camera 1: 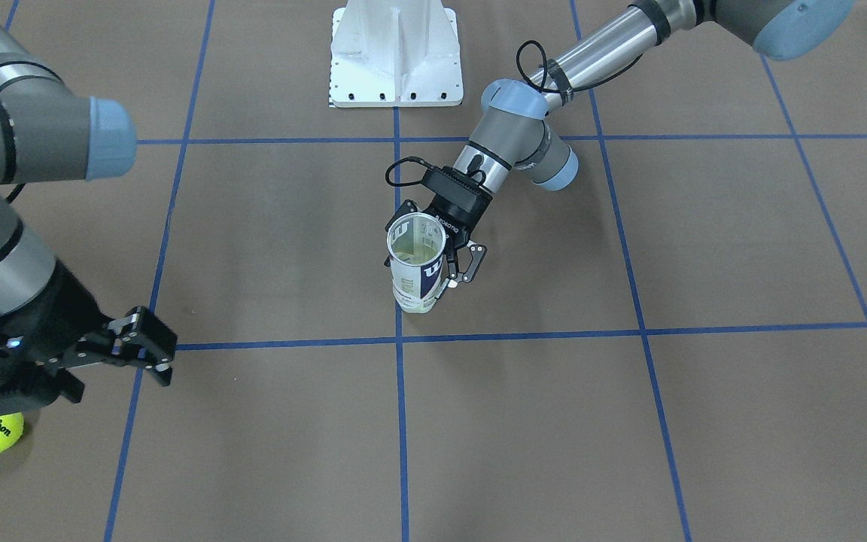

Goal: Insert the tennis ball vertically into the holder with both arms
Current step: 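Lower the right gripper onto the second yellow ball and close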

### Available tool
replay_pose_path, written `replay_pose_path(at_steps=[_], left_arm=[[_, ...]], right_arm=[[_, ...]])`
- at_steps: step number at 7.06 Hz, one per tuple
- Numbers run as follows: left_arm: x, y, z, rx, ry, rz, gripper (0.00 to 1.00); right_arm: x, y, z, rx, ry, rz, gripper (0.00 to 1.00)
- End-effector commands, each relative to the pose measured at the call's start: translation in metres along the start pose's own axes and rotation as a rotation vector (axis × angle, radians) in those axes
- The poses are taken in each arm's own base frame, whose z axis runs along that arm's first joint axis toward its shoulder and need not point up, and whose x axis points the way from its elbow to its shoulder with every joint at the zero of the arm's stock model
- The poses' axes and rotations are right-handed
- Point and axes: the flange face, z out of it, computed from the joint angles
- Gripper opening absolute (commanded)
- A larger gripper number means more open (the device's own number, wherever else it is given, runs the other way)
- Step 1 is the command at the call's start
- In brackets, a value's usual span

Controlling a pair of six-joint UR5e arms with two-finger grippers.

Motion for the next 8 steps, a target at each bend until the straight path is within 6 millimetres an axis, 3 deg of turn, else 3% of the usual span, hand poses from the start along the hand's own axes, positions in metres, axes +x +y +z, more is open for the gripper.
replay_pose_path(at_steps=[1,3,5,6,8], left_arm=[[-0.001,0.001,-0.001,0.000,0.000,0.000,0.99],[-0.002,0.002,-0.001,-0.001,-0.001,0.001,0.99],[-0.003,0.001,-0.001,0.001,-0.001,0.000,0.99],[-0.003,0.001,-0.001,0.000,-0.002,0.001,0.99],[-0.004,0.002,-0.001,-0.001,-0.004,0.004,0.99]], right_arm=[[0.148,0.008,0.028,-0.123,0.013,-0.086,0.98],[0.218,0.044,0.064,-0.208,0.042,-0.134,0.98],[0.263,0.063,0.105,-0.249,0.054,-0.167,0.98],[0.268,0.063,0.120,-0.249,0.057,-0.175,0.98],[0.249,0.062,0.130,-0.256,0.048,-0.201,0.98]])
